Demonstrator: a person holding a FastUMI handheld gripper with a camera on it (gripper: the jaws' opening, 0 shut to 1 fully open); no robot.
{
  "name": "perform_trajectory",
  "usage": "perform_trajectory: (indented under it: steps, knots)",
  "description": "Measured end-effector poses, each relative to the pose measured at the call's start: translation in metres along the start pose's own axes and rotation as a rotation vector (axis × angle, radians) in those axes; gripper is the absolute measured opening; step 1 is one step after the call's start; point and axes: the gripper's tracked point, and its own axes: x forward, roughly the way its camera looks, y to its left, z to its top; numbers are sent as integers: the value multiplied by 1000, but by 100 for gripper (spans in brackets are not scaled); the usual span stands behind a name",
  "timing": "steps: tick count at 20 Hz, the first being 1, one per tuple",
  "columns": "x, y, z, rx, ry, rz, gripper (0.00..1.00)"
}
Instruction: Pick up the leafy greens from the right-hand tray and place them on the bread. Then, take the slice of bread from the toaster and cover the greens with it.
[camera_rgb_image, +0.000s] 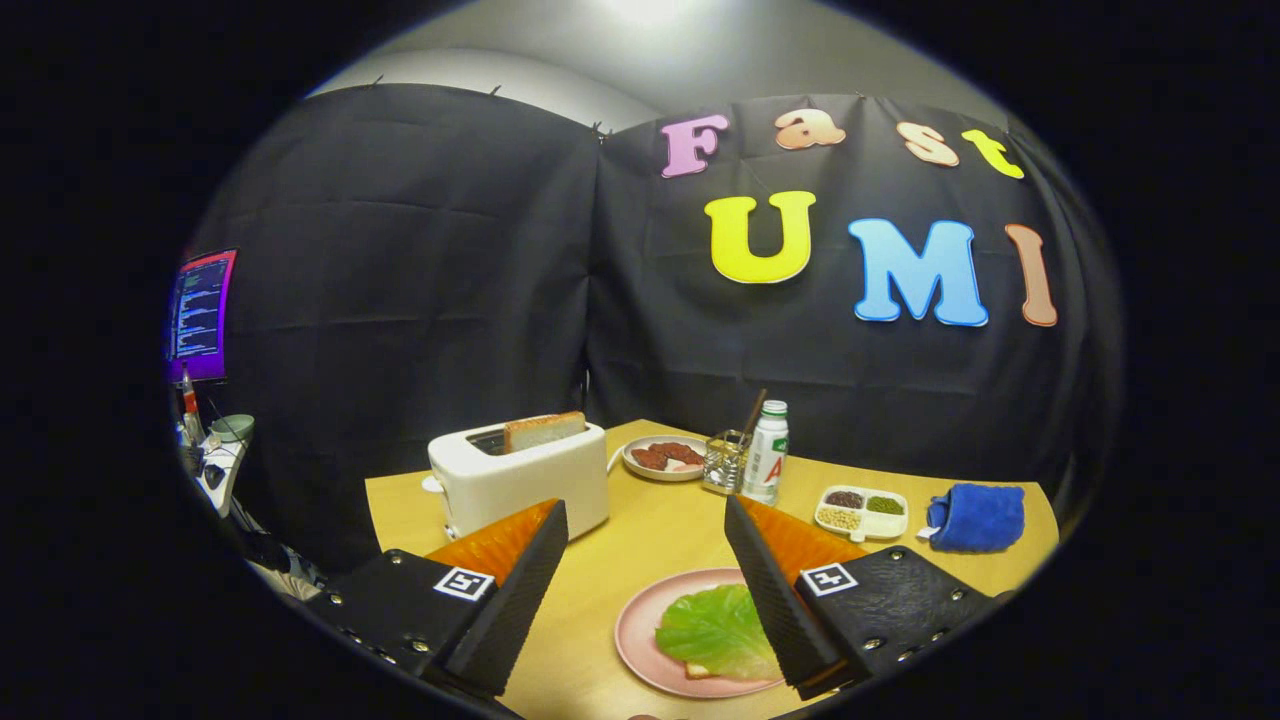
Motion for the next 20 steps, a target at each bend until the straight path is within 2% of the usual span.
perform_trajectory:
  steps: [6,20]
  knots:
    - [51,37,21,9,-61,20,96]
    - [168,123,0,68,-85,-19,95]
